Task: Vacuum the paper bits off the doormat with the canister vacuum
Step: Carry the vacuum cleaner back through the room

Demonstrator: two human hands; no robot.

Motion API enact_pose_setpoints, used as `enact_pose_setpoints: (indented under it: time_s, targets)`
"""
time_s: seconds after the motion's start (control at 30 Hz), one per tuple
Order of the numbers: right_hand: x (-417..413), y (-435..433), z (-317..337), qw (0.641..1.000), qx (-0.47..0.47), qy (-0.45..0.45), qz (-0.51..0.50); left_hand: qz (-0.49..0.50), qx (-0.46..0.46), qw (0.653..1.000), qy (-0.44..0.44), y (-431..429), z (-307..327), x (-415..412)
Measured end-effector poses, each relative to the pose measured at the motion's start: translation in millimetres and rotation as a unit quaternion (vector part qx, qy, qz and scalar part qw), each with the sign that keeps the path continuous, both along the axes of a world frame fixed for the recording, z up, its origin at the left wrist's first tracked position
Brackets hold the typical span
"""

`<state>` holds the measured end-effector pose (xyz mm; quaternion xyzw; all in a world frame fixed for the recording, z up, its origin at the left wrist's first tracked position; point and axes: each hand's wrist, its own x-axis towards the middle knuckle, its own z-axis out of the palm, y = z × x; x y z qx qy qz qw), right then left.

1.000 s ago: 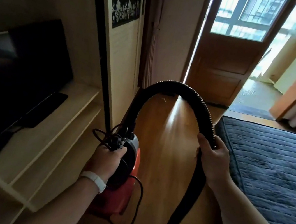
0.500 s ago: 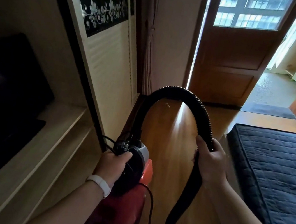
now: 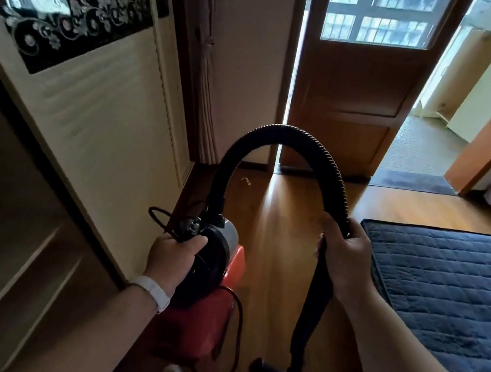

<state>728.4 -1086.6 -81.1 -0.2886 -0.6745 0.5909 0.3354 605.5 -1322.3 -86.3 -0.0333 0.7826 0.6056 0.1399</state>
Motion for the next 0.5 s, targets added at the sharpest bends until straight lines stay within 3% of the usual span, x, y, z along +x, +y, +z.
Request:
enact_pose_setpoints:
  time_s: [0.23,0.5]
  targets:
    - [-96.8,56.7,-8.8,0.998,0.025,-0.019,-0.057,-0.066,0.0,0.997,-0.046,64.9,-29.1,-124.1]
    - [-225.4,103.6,3.7,0.988,0.037,-0.056,-0.143,-0.172,-0.009,0.984,-0.031,141.4,-34.7,-294.4]
